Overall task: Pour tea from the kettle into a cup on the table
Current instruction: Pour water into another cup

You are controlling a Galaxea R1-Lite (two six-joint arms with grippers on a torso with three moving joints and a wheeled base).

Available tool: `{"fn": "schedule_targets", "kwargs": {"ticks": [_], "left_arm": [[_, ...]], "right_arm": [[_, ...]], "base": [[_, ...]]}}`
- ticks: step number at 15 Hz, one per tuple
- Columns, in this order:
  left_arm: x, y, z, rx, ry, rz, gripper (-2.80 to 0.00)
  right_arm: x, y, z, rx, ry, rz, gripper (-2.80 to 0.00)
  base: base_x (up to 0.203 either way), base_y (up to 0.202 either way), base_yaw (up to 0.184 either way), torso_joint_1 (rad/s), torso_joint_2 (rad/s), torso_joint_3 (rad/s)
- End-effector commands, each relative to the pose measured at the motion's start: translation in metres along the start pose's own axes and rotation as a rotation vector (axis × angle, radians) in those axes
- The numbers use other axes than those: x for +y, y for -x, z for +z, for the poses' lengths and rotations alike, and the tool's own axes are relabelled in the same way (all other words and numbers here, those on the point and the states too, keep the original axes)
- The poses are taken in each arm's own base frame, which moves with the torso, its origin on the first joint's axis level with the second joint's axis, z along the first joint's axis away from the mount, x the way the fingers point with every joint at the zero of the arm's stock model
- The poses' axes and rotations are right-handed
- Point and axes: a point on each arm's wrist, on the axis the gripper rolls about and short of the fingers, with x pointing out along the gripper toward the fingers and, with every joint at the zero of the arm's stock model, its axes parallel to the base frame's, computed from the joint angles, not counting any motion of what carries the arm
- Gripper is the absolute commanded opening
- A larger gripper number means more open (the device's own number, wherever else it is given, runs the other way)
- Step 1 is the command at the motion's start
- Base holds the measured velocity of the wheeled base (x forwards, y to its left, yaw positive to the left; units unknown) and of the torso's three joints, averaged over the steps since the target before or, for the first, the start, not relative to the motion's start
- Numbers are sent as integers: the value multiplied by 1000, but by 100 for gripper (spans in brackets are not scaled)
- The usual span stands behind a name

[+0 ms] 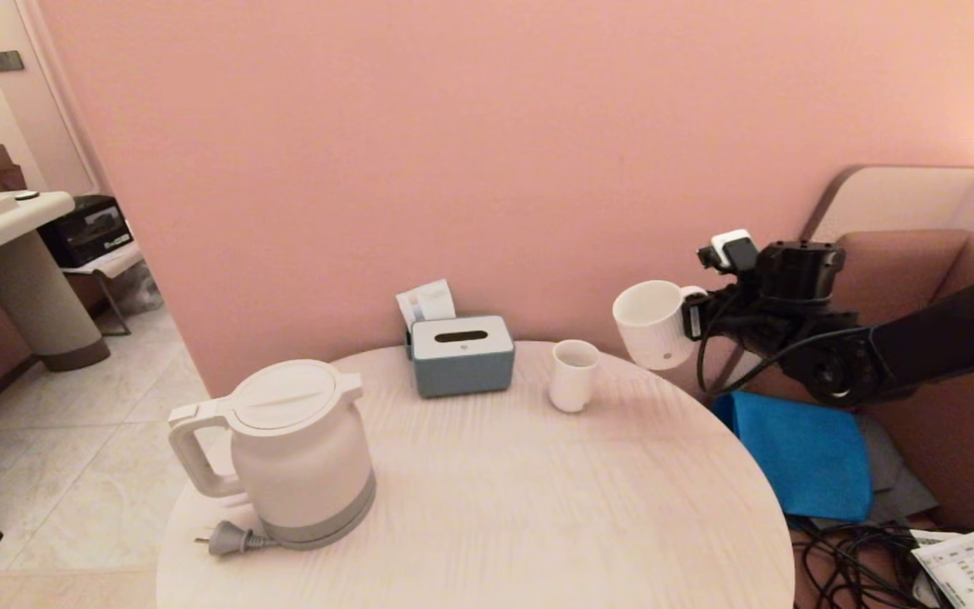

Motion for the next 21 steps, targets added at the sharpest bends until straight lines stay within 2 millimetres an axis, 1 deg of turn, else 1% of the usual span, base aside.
{"fn": "schedule_targets", "kwargs": {"ticks": [1,6,9,11,14,21], "left_arm": [[0,0,0,1,0,1,-280],[0,0,0,1,0,1,-280],[0,0,0,3,0,1,-280],[0,0,0,2,0,1,-280],[0,0,0,2,0,1,-280],[0,0,0,1,0,1,-280]], "right_arm": [[4,-8,-5,5,25,3,-280],[8,-12,-5,16,71,8,-280],[23,-12,-3,17,84,37,-280],[29,-15,-4,16,117,37,-280],[30,-18,2,-2,159,24,-280],[29,-19,8,-15,260,19,-280]], "base": [[0,0,0,0,0,0],[0,0,0,0,0,0],[0,0,0,0,0,0],[0,0,0,0,0,0],[0,0,0,0,0,0],[0,0,0,0,0,0]]}}
